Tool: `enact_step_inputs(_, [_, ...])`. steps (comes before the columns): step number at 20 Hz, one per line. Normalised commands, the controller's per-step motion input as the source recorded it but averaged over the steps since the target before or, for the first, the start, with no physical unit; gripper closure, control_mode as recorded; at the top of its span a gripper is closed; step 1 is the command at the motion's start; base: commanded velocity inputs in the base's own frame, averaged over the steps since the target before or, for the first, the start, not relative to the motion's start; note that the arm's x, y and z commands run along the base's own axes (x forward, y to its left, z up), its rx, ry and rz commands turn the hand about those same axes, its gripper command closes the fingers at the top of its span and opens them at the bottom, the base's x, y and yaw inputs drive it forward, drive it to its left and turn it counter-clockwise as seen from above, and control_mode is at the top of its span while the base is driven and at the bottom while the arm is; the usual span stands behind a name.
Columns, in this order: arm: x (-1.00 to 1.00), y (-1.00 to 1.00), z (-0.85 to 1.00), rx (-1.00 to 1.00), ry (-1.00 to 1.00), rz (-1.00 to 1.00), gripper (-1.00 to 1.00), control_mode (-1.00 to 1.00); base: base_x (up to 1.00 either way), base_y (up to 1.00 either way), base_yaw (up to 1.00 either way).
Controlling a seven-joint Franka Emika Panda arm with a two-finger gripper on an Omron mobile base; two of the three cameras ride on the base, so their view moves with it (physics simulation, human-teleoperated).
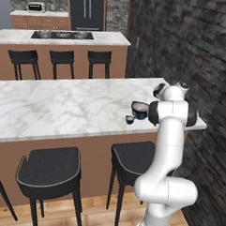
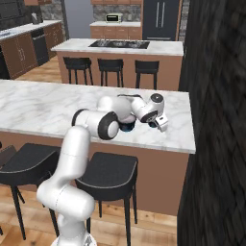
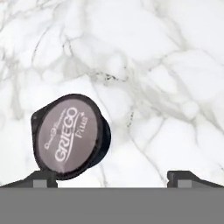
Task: Stack the yogurt containers by placing the smaller containers on top of the larger containers.
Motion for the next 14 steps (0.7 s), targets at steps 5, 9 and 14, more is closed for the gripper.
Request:
enact_step_inputs(5, [0.34, -0.02, -0.07, 0.0, 0.0, -0.01, -1.0, -1.0, 0.0, 0.0, 0.0])
enact_step_inputs(9, [0.35, -0.03, -0.09, 0.0, 0.0, -0.02, -1.0, -1.0, 0.0, 0.0, 0.0])
enact_step_inputs(14, [0.3, -0.01, -0.12, 0.0, 0.0, -0.01, -1.0, -1.0, 0.0, 0.0, 0.0])
